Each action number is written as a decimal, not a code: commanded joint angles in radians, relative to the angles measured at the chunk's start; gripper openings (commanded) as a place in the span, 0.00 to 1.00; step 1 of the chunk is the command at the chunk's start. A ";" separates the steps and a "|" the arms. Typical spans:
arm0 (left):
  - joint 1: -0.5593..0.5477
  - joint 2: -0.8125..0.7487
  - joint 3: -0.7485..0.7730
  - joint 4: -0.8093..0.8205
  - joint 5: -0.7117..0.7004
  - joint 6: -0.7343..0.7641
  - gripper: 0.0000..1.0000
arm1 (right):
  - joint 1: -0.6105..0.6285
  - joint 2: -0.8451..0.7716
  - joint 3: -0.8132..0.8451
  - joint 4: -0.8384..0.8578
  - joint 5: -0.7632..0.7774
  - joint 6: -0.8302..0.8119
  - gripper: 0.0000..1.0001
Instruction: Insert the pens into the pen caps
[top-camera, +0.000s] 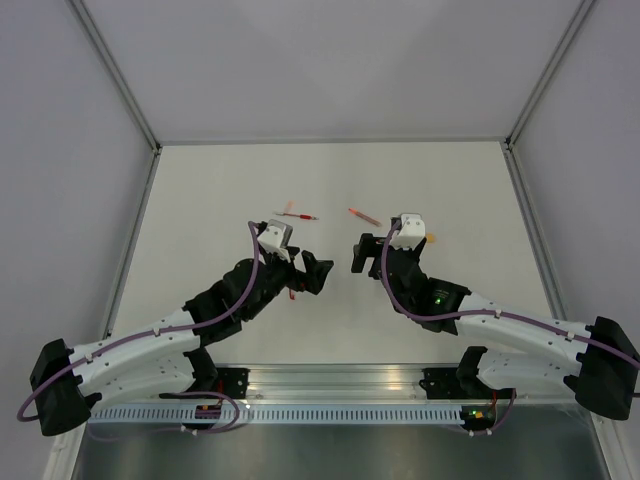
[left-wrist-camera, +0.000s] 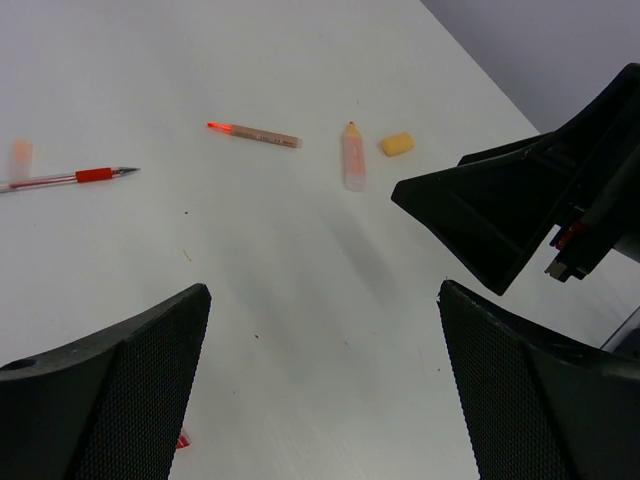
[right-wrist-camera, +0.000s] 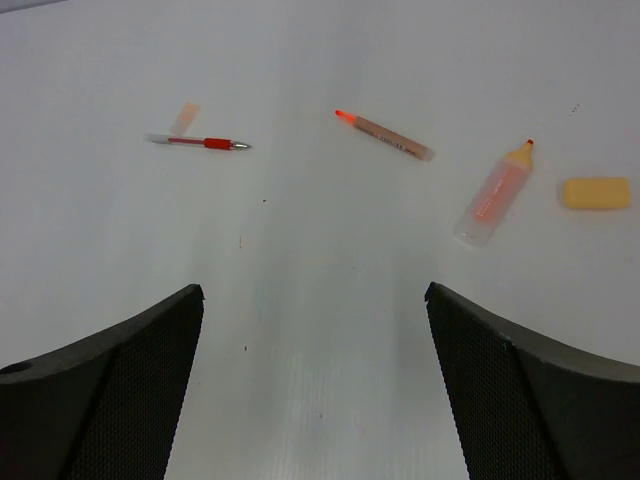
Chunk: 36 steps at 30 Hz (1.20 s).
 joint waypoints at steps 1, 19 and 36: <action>-0.002 0.003 -0.007 0.034 -0.020 0.027 0.99 | 0.002 -0.006 0.021 0.028 0.010 -0.010 0.98; -0.002 -0.062 -0.084 0.073 -0.278 0.027 0.99 | -0.051 0.187 0.065 0.115 -0.165 -0.267 0.93; -0.002 -0.117 -0.111 0.075 -0.318 -0.008 0.99 | -0.498 0.625 0.519 -0.030 -0.740 -0.663 0.72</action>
